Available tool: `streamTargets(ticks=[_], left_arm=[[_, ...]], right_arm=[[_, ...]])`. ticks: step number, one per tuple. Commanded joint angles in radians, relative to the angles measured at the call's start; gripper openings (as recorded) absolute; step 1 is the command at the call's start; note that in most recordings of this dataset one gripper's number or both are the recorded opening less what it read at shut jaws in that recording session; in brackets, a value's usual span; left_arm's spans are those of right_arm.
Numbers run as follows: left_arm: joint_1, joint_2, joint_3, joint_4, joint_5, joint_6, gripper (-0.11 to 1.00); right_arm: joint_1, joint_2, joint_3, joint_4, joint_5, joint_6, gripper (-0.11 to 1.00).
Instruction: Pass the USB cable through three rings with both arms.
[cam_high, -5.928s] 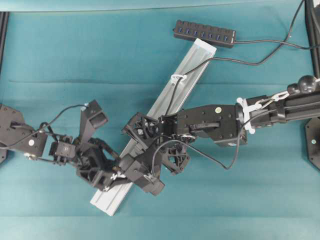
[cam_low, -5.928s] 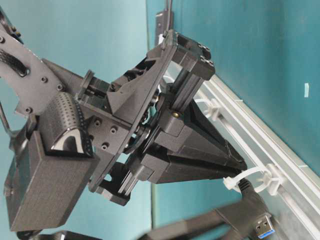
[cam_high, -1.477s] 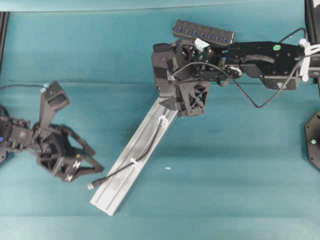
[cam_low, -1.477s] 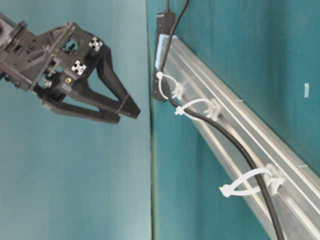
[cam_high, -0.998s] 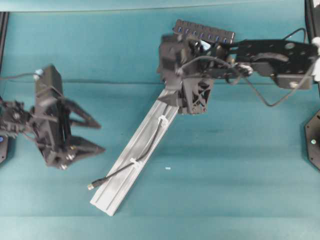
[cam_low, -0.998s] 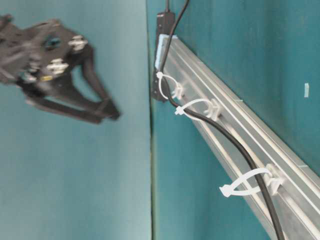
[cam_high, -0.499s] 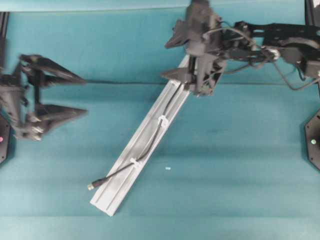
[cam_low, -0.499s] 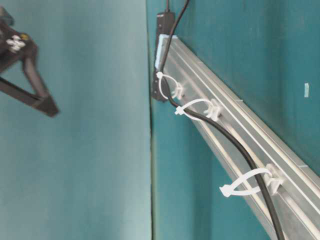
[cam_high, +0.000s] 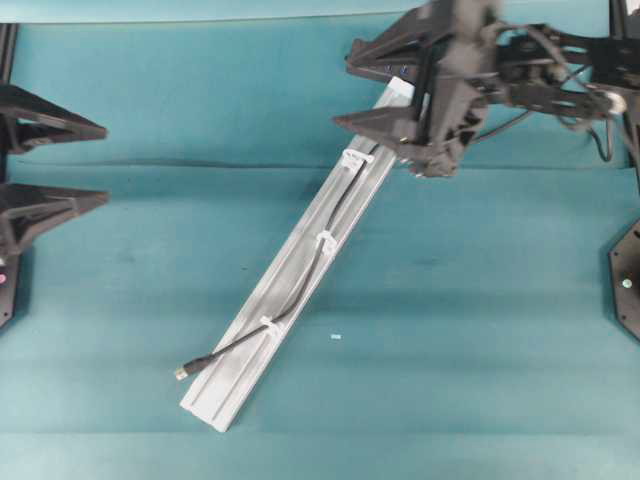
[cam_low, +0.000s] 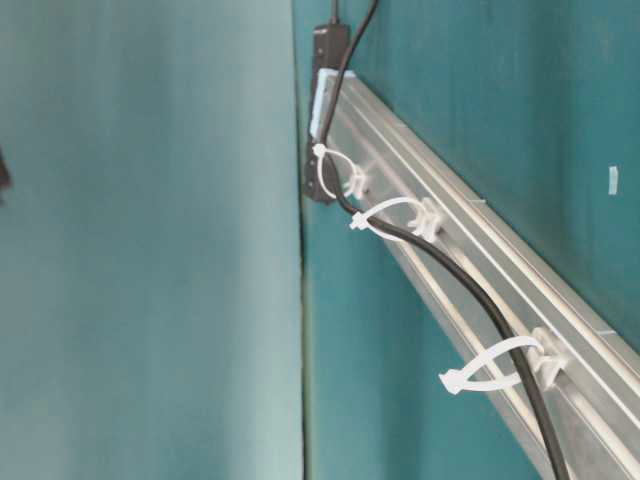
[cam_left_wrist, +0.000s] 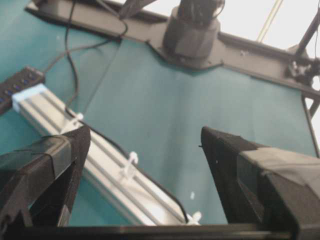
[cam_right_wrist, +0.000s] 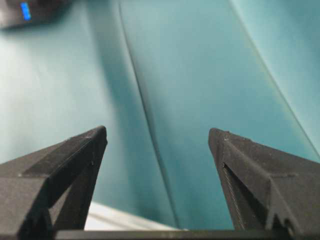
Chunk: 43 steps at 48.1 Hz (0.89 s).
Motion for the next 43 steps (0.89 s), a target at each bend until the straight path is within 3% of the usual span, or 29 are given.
streamTargets(ticks=[1,17,43], left_arm=[[0.002,-0.023,-0.014,0.003,-0.003,0.003,0.95],[0.003,-0.026,-0.011,0.003,0.003,0.021,0.95],[0.003,-0.043,-0.009,0.003,0.003,0.018,0.95]], right_arm=[[0.003,-0.048,0.035,0.003,-0.052,0.035,0.87],[0.04,-0.198,0.175,0.002,-0.094,0.057,0.87],[0.1,-0.225,0.192,0.002,-0.103,0.063,0.87]])
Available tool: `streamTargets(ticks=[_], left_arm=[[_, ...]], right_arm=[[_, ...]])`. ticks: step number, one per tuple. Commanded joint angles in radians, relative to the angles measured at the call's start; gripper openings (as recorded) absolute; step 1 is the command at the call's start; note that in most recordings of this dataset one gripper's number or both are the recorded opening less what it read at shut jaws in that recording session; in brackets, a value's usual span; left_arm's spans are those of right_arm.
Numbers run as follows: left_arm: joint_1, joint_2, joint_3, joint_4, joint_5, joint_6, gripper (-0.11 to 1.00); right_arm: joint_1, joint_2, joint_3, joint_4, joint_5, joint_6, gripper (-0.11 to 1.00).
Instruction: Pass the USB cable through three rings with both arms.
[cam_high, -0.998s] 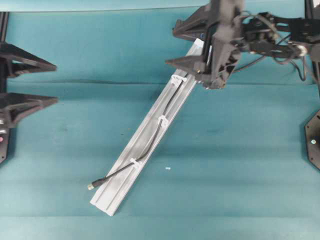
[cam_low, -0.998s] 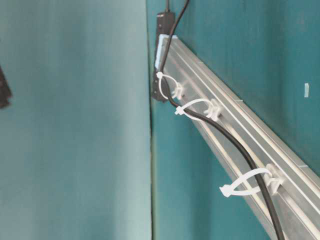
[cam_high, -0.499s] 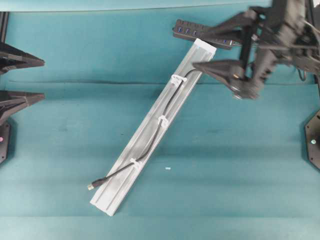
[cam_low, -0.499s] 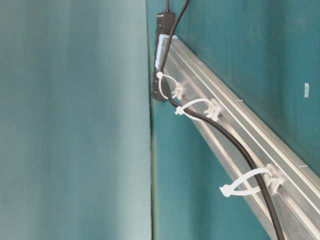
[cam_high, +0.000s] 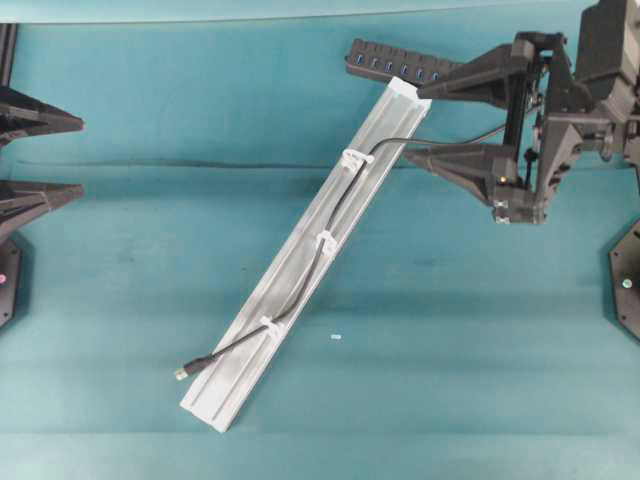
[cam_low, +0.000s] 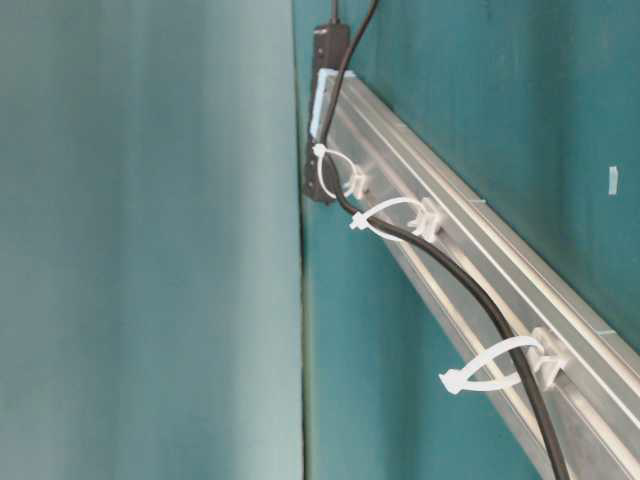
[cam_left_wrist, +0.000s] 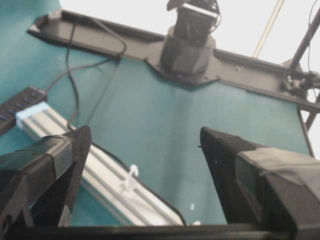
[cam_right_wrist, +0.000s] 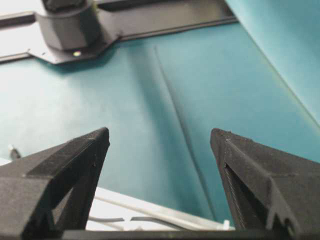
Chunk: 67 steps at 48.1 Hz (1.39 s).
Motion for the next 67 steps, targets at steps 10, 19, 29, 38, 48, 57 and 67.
streamTargets(ticks=[10,19,29,38,48,57,67], left_arm=[[0.003,0.002,-0.011,0.003,-0.005,-0.002,0.95],[0.002,0.0,-0.011,0.003,-0.005,-0.002,0.95],[0.003,0.002,-0.006,0.003,-0.005,0.002,0.95],[0.002,-0.003,-0.006,0.003,-0.005,0.002,0.95],[0.002,0.002,-0.003,0.003,0.006,-0.012,0.95],[0.002,0.002,-0.003,0.003,0.009,0.003,0.95],[0.002,0.003,0.005,0.003,0.009,0.003,0.95]], right_arm=[[0.009,0.002,-0.003,0.0,-0.009,0.008,0.87],[0.011,-0.003,0.008,-0.002,-0.015,0.009,0.87],[0.011,-0.023,0.021,-0.002,-0.029,0.009,0.87],[0.014,-0.038,0.046,0.0,-0.029,0.009,0.87],[0.017,-0.04,0.054,0.0,-0.031,0.009,0.87],[0.02,-0.041,0.057,0.0,-0.031,0.009,0.87],[0.02,-0.041,0.06,-0.002,-0.031,0.009,0.87]])
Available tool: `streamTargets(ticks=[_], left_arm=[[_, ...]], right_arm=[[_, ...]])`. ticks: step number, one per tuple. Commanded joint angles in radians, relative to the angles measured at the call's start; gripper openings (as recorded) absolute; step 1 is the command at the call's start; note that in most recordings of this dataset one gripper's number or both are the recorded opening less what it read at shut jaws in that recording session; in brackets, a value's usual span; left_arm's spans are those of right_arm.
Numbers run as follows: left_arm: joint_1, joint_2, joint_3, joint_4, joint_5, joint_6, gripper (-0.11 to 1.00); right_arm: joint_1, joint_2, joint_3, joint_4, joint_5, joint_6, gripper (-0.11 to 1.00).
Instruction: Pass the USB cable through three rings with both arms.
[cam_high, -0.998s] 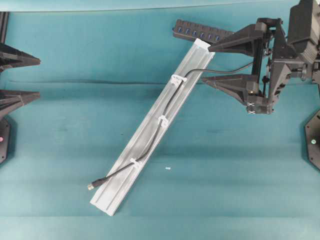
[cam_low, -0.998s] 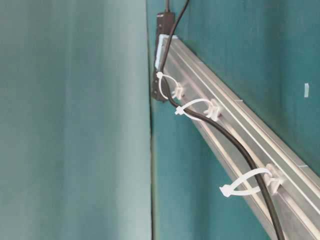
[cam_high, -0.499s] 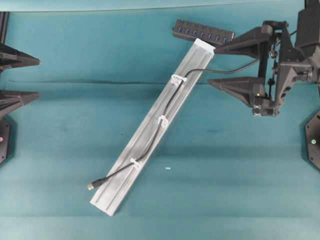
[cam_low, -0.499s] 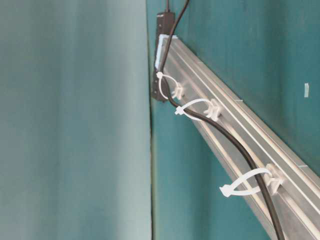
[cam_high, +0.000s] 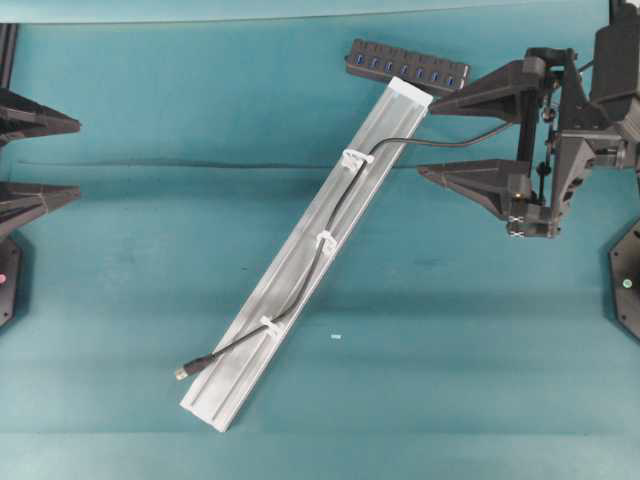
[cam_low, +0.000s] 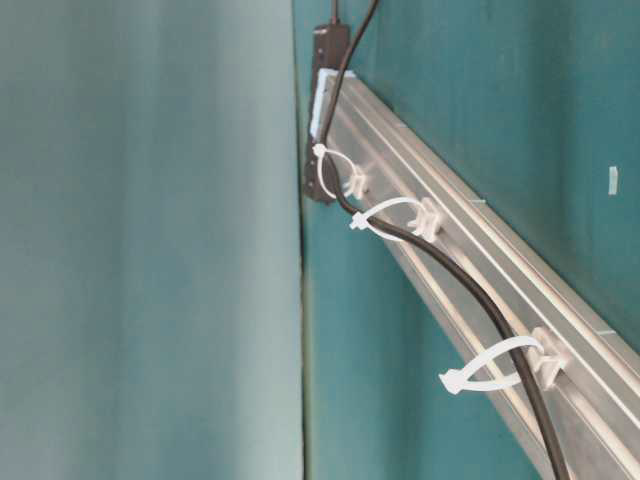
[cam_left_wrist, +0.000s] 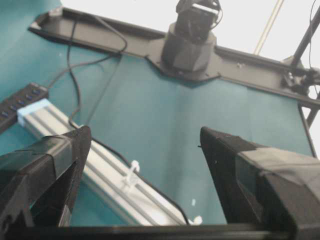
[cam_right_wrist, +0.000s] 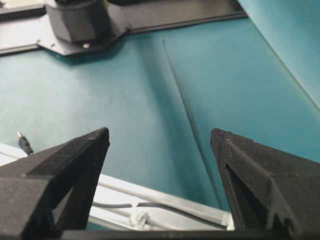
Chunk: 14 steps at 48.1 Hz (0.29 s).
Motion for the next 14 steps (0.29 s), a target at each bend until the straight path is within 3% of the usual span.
streamTargets(ticks=[1,14], left_arm=[[0.002,0.014,-0.008,0.003,-0.005,0.002,0.95],[0.002,0.012,0.003,0.003,-0.005,0.0,0.95]], right_arm=[[0.003,0.003,-0.005,0.002,-0.011,0.009,0.87],[0.003,0.003,-0.003,0.002,-0.008,0.011,0.87]])
